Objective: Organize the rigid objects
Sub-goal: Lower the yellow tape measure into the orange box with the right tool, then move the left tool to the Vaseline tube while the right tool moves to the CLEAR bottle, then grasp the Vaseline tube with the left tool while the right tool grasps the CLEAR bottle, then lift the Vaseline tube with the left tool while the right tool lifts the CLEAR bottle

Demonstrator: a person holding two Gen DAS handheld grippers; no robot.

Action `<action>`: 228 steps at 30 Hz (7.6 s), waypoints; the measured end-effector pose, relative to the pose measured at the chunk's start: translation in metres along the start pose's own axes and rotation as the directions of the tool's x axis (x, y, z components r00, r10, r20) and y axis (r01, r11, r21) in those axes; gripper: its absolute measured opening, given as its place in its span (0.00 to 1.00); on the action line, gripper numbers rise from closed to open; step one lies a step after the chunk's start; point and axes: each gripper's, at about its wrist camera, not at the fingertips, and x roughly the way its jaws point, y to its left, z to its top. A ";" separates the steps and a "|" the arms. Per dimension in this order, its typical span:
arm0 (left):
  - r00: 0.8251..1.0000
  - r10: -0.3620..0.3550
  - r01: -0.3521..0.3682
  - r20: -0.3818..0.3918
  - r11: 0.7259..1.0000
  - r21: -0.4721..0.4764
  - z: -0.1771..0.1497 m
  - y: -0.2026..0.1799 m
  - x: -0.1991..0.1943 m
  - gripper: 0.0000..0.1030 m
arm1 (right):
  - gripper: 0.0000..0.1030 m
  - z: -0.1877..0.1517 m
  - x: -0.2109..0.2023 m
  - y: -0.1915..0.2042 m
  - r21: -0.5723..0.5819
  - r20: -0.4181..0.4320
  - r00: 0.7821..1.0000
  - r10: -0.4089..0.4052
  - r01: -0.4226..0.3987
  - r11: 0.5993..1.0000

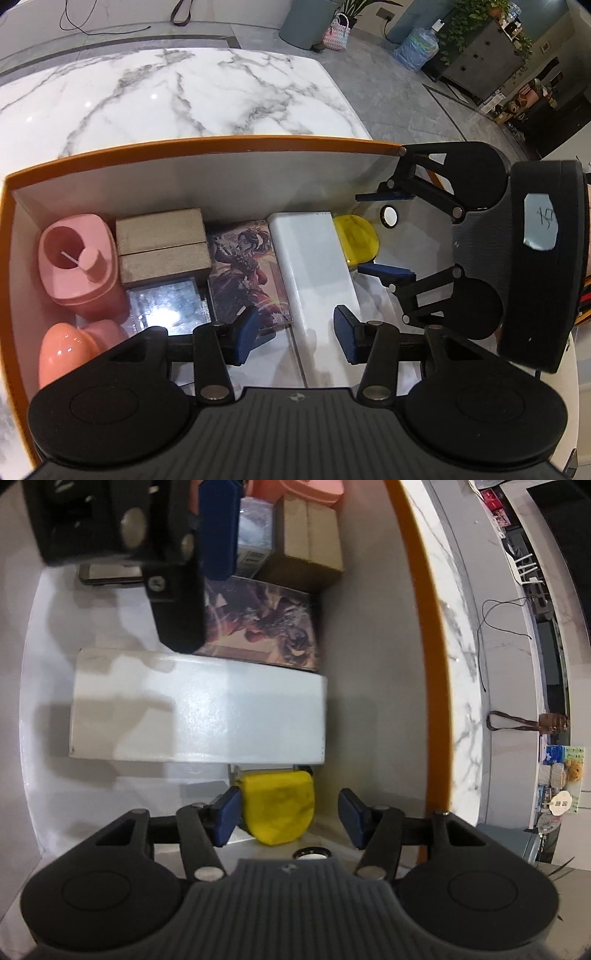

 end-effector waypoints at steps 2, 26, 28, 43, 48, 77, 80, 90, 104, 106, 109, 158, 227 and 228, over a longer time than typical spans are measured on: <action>1.000 -0.004 0.004 0.012 1.000 0.006 -0.002 0.000 -0.007 0.53 | 0.56 0.000 -0.007 0.000 0.012 -0.001 1.000 0.004 -0.004 1.000; 0.919 0.279 -0.312 0.279 0.947 0.080 -0.076 0.100 -0.194 0.53 | 0.49 0.125 -0.120 -0.023 0.543 0.235 0.972 -0.024 -0.111 0.832; 0.905 0.317 -0.353 0.283 0.932 0.083 -0.080 0.118 -0.203 0.54 | 0.49 0.147 -0.118 -0.029 0.570 0.266 0.964 0.009 -0.165 0.805; 0.864 0.460 -0.481 0.203 0.875 0.062 -0.077 0.257 -0.160 0.70 | 0.44 0.297 -0.016 -0.042 0.775 0.112 0.989 0.095 -0.146 0.615; 0.864 0.472 -0.486 0.177 0.873 0.043 -0.072 0.277 -0.141 0.71 | 0.44 0.309 0.013 -0.047 0.798 -0.003 0.996 0.087 -0.050 0.600; 0.918 0.394 -0.393 0.055 0.919 -0.028 -0.109 0.259 -0.121 0.53 | 0.38 0.321 -0.002 0.004 0.788 0.208 0.977 0.056 -0.201 0.582; 0.924 0.371 -0.366 0.099 0.929 -0.063 -0.110 0.263 -0.121 0.62 | 0.40 0.315 -0.001 0.009 0.824 0.206 0.977 0.049 -0.200 0.530; 0.902 0.401 -0.404 0.159 0.915 -0.011 -0.108 0.256 -0.113 0.57 | 0.43 0.291 0.012 0.028 0.927 0.264 0.964 0.006 -0.256 0.274; 0.920 0.339 -0.351 0.195 0.936 0.030 -0.114 0.233 -0.132 0.54 | 0.36 0.274 -0.004 0.038 0.901 0.369 0.929 -0.036 -0.348 0.259; 0.919 0.341 -0.352 0.199 0.936 0.023 -0.114 0.230 -0.138 0.54 | 0.36 0.271 -0.011 0.037 0.895 0.387 0.921 -0.046 -0.364 0.256; 0.918 0.338 -0.345 0.206 0.938 -0.001 -0.117 0.225 -0.146 0.54 | 0.36 0.268 -0.018 0.037 0.888 0.411 0.910 -0.058 -0.386 0.249; 0.957 0.259 -0.290 0.130 0.878 0.381 -0.107 0.229 -0.099 0.56 | 0.36 0.263 0.003 0.043 0.905 0.389 0.920 -0.050 -0.371 0.207; 0.864 0.492 -0.467 -0.112 0.863 0.192 -0.166 0.139 -0.151 0.26 | 0.37 0.206 -0.051 0.128 0.760 0.606 0.785 0.129 -0.619 0.197; 0.866 0.489 -0.466 -0.099 0.864 0.191 -0.166 0.136 -0.153 0.26 | 0.37 0.205 -0.054 0.128 0.758 0.608 0.784 0.122 -0.620 0.202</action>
